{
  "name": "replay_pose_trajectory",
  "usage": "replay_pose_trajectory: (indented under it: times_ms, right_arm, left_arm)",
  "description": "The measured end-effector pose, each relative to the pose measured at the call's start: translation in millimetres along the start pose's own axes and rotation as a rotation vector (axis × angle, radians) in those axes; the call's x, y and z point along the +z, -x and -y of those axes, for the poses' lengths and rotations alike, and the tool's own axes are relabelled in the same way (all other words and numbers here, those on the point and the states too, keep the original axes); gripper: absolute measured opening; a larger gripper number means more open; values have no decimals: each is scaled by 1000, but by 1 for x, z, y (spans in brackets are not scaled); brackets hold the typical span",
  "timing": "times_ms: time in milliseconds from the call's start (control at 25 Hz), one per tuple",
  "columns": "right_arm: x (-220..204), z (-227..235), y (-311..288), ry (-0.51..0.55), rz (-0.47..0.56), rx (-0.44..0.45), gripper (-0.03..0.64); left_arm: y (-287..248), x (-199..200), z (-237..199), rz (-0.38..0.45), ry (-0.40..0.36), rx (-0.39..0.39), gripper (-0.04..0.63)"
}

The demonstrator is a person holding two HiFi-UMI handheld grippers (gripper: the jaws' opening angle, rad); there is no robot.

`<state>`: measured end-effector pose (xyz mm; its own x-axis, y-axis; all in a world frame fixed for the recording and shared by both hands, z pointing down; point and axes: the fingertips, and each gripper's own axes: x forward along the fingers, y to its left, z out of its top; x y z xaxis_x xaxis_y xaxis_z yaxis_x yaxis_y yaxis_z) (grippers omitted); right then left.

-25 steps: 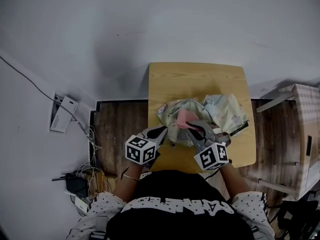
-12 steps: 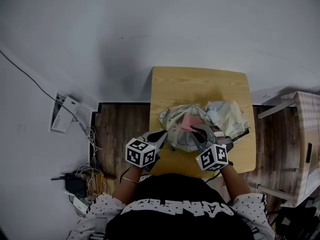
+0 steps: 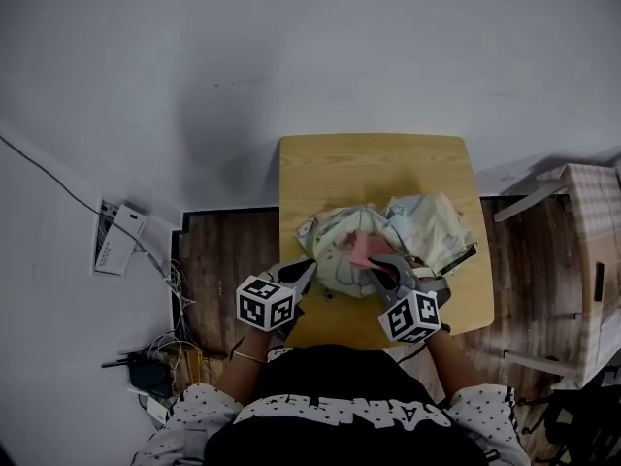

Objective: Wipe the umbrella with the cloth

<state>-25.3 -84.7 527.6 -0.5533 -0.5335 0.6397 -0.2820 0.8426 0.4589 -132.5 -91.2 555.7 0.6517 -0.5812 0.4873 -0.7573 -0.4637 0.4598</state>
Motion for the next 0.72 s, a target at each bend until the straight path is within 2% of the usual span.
replay_pose_trajectory:
  times_ms: [720]
  right_arm:
    - [-35,-29,29,-87,-45,14,32]
  left_arm:
    - [-8,8,22,27,-69,-26,14]
